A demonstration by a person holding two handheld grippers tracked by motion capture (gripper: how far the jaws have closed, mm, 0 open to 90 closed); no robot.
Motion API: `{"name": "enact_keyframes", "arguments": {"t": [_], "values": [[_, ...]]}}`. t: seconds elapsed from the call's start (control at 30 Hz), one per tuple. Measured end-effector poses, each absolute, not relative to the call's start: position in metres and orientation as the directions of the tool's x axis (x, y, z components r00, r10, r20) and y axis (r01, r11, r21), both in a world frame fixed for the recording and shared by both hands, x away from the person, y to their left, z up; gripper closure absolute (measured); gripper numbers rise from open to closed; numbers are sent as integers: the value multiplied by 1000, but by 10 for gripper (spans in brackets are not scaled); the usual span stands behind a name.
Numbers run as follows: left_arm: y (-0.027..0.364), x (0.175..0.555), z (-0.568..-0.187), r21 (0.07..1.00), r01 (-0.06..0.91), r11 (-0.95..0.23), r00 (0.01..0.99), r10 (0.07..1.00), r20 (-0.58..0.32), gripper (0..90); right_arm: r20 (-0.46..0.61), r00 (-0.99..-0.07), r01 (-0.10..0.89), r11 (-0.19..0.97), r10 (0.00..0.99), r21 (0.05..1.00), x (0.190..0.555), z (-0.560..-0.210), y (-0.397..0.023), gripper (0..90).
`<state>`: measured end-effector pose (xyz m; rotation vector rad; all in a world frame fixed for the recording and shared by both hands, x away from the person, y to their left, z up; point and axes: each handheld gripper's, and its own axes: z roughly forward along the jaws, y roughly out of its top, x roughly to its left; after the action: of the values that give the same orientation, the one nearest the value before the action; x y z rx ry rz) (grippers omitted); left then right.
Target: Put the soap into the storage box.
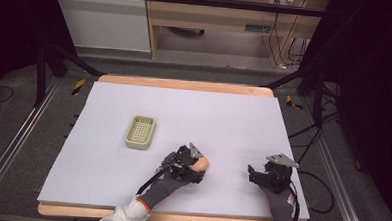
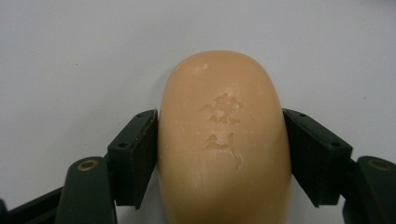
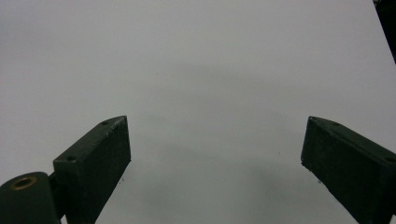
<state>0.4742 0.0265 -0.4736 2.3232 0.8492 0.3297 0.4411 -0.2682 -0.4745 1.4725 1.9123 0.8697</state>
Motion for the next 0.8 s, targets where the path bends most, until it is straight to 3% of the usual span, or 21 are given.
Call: {"name": "enact_keyframes", "arguments": {"t": [0.8], "values": [[29, 474, -471, 634, 488, -600, 764, 644, 21, 314, -39, -227, 609, 173, 973, 774, 441, -475, -269, 85]]}}
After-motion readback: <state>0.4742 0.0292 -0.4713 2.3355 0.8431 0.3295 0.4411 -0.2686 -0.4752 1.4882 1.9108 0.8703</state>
